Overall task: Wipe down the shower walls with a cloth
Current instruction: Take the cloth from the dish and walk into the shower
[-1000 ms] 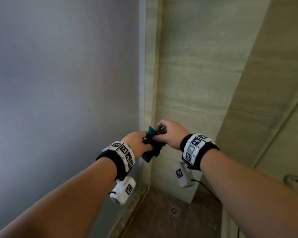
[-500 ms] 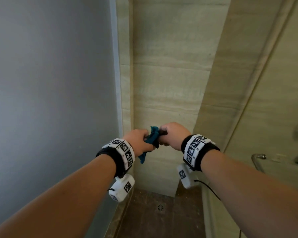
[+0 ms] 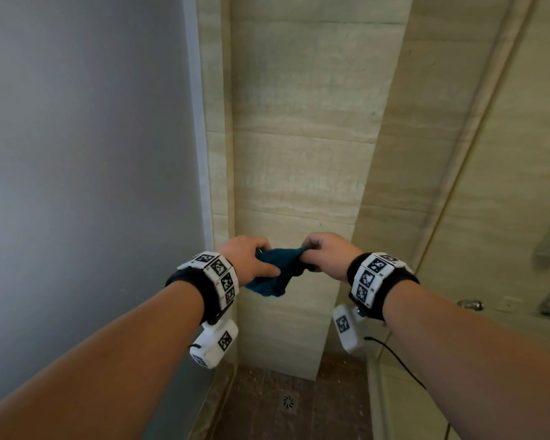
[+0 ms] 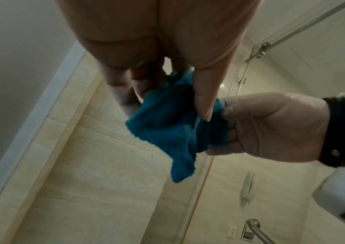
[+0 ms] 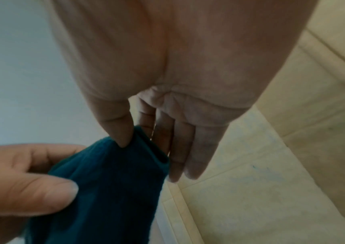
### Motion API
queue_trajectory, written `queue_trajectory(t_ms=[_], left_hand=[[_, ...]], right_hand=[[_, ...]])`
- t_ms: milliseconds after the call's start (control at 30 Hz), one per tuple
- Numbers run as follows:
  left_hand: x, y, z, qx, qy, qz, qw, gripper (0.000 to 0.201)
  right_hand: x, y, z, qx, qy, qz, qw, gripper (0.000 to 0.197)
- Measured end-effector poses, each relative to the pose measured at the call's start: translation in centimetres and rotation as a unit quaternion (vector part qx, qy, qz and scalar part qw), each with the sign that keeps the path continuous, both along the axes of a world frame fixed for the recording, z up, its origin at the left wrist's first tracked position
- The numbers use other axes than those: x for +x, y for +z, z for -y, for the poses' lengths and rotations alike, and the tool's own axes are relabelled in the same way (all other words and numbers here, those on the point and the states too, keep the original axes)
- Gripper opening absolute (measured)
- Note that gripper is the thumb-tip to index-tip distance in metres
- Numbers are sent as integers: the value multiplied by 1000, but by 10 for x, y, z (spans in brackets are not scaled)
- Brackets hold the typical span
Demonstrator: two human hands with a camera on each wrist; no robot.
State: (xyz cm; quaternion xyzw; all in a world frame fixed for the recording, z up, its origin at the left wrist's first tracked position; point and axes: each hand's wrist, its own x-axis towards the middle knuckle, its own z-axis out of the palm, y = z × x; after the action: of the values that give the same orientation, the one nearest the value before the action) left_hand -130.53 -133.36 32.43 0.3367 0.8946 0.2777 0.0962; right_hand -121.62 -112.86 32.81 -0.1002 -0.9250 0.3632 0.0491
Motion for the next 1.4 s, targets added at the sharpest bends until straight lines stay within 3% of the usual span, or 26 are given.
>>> queue_trajectory(t_ms=[200, 367, 533, 833, 1000, 1167, 1400], left_hand=[[-4, 10, -16, 55, -7, -10, 998, 17], [-3, 16, -32, 128, 8, 51, 990, 9], [-2, 20, -45, 155, 33, 50, 986, 7], [4, 22, -53, 98, 36, 35, 994, 16], [6, 21, -52, 134, -10, 155, 979, 25], [3, 23, -56, 163, 7, 45, 986, 10], [-3, 30, -61, 265, 43, 61, 961, 15]], right_hand=[[1, 4, -26, -218, -35, -2, 975, 8], [9, 10, -43, -296, -15, -18, 955, 34], [12, 9, -50, -311, -11, -21, 950, 22], [11, 3, -55, -325, -43, -54, 943, 17], [11, 8, -48, -366, -30, -69, 928, 17], [9, 19, -42, -350, -25, -93, 932, 16], [6, 23, -50, -271, -51, -106, 955, 10]])
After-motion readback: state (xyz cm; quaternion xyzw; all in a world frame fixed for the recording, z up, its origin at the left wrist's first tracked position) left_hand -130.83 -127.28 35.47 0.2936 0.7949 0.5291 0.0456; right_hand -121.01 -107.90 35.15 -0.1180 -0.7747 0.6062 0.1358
